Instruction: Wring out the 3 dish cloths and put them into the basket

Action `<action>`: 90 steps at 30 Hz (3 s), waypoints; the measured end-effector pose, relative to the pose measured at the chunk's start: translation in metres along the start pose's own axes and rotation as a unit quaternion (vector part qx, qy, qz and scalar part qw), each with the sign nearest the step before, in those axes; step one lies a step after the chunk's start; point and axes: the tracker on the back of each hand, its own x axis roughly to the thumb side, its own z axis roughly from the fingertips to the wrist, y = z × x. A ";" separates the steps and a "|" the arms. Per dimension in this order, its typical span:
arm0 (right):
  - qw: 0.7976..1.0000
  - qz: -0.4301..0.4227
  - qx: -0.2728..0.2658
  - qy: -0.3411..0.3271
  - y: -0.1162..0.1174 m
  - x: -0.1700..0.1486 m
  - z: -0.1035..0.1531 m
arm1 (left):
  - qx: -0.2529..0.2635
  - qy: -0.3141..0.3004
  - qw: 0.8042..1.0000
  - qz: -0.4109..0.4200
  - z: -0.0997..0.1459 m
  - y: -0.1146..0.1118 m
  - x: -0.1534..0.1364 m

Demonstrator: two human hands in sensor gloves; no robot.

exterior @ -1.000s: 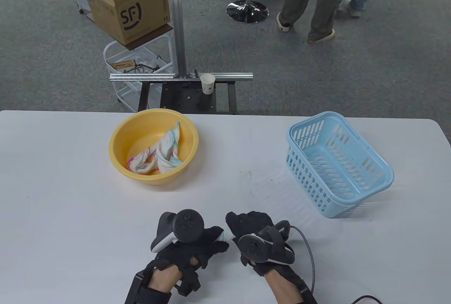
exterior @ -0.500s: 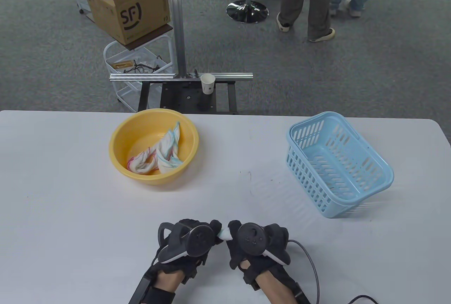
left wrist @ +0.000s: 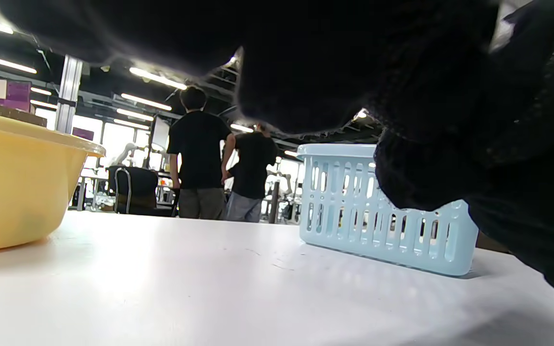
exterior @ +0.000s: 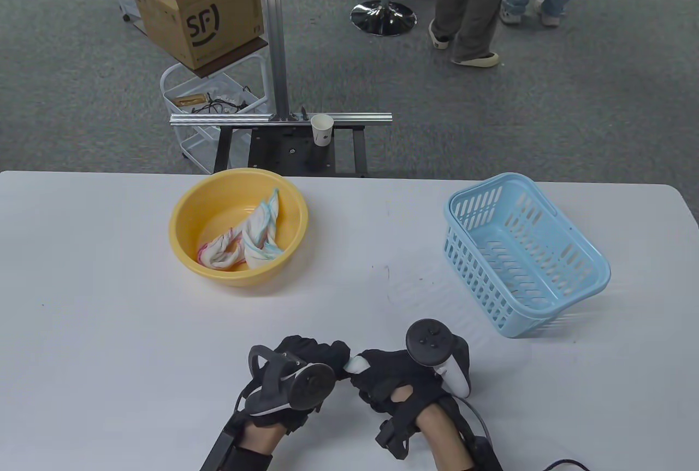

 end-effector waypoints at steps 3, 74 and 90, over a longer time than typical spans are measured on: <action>1.000 0.003 -0.011 -0.010 -0.002 0.001 0.000 | 0.003 0.006 1.000 0.005 0.001 0.001 -0.002; 0.901 0.323 -0.277 -0.078 -0.042 0.007 0.005 | -0.025 0.225 0.968 0.110 0.024 -0.005 -0.085; 0.918 0.322 -0.211 -0.097 -0.011 -0.004 0.000 | -0.049 0.262 0.960 0.092 0.028 -0.009 -0.092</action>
